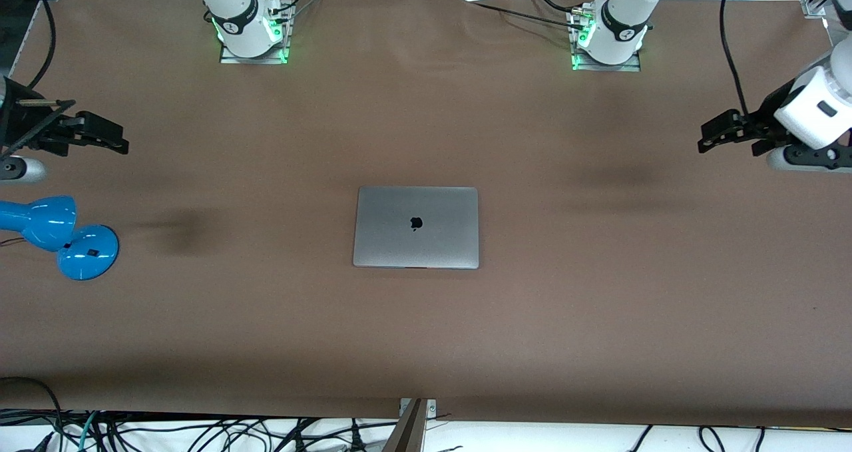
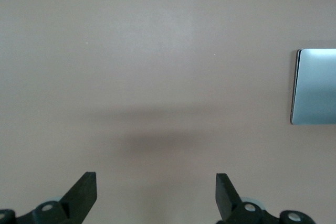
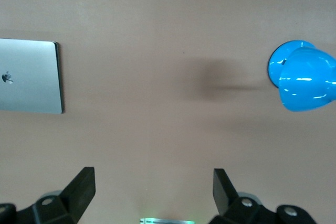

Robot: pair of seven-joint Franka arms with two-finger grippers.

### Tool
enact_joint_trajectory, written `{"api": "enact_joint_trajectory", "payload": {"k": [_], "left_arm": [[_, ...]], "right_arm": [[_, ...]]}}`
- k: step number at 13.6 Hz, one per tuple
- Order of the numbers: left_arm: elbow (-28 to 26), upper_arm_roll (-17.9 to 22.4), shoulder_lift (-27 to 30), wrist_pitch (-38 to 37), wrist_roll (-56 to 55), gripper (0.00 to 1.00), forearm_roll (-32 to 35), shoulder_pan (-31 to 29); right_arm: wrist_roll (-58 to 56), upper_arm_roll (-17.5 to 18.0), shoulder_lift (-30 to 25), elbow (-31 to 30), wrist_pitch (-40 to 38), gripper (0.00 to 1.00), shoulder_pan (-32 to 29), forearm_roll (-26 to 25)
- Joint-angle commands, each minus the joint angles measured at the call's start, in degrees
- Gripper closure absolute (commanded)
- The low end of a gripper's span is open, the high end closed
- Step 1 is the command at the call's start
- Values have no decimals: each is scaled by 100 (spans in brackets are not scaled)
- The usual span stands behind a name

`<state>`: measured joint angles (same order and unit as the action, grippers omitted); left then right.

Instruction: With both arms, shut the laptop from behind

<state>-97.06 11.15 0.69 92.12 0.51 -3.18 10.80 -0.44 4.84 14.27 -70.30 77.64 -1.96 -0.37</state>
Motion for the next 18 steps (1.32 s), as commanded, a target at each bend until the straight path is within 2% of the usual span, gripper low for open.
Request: {"api": "enact_joint_trajectory", "payload": {"k": [1, 6, 8, 12, 18], "left_arm": [[-76, 27, 229, -195, 239, 0, -34, -156], [-50, -17, 221, -168, 239, 0, 301, -210], [38, -34, 212, -177, 239, 0, 685, -96], [38, -34, 221, -186, 160, 0, 478, -104], [12, -289, 212, -230, -297, 0, 433, -113]], "right_arm": [[-211, 53, -82, -133, -21, 1, -94, -217], [-193, 61, -73, -186, 14, 1, -94, -227], [-167, 79, -47, -160, -21, 1, -85, -183], [-176, 88, -38, -142, -56, 1, -50, -156], [-194, 61, -47, -142, -56, 1, -76, -165]]}}
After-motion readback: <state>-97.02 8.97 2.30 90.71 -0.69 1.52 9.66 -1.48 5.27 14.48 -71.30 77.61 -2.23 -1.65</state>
